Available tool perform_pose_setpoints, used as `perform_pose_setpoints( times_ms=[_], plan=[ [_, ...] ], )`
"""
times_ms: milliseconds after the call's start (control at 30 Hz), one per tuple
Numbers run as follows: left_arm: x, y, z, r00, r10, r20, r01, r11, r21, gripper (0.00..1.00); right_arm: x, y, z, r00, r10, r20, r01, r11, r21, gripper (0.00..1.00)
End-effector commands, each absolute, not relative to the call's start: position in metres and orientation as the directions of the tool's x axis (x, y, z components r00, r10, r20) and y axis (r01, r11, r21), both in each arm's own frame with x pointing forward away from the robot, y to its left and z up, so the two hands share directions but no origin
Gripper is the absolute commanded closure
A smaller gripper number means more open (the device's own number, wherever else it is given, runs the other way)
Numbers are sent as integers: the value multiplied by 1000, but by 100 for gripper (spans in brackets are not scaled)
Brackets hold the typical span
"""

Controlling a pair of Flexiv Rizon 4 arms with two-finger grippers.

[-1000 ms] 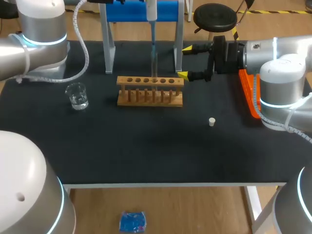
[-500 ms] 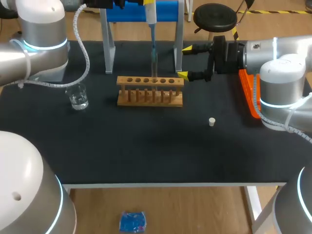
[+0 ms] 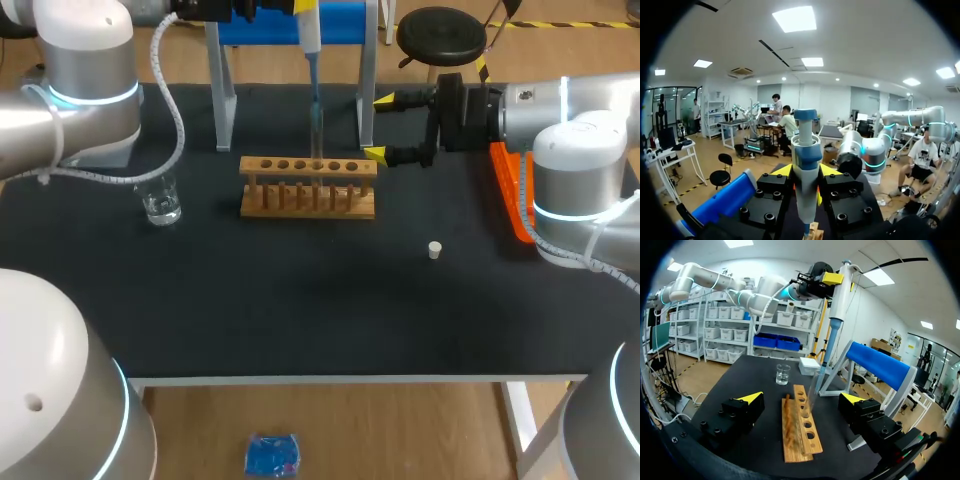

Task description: Invert the test tube, pick up the pipette, mount the tip to pipette, aspirate from beaker and dispense into the tube, eject the tip, return the pipette, and cap with the stopper.

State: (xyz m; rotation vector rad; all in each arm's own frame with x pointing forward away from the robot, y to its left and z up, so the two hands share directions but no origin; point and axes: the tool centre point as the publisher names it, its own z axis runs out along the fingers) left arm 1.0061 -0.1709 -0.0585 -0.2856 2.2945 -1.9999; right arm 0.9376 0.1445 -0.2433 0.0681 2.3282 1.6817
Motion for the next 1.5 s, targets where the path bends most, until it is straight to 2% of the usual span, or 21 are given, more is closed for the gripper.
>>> perform_pose_setpoints(
  times_ms=[33,1500],
  plan=[
    [1008,-173,-62,-979,-194,60,-85,124,-989,100,937,145,-244,-963,195,-189,-119,325,938,0],
    [1006,-169,-75,-975,-208,79,-104,113,-988,100,937,145,-244,-963,195,-189,-119,325,938,0]
  ],
)
